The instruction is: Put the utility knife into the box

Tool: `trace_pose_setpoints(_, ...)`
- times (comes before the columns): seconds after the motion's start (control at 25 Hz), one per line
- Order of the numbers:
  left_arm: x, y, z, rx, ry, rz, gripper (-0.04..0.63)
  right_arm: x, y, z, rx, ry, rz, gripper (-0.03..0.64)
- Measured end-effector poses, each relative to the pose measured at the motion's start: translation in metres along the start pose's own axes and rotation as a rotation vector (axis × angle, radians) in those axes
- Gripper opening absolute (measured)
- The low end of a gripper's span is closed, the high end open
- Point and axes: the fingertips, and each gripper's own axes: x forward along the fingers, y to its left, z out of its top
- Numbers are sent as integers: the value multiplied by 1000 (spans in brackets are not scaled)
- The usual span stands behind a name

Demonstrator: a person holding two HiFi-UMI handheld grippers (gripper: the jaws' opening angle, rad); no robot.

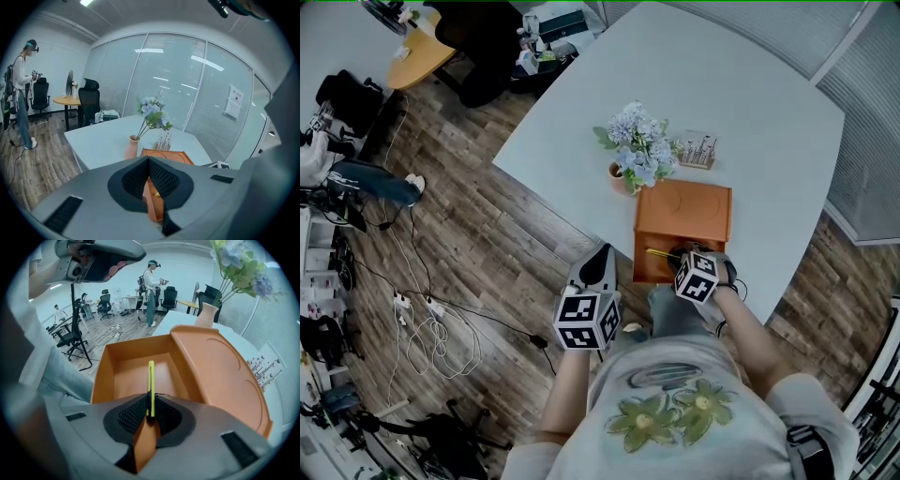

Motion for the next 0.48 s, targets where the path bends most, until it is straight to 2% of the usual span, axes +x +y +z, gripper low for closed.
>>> trace_pose_setpoints(0.48,-4,-1,1,14,-1,-3,2,1,3,0,13,0,14,78)
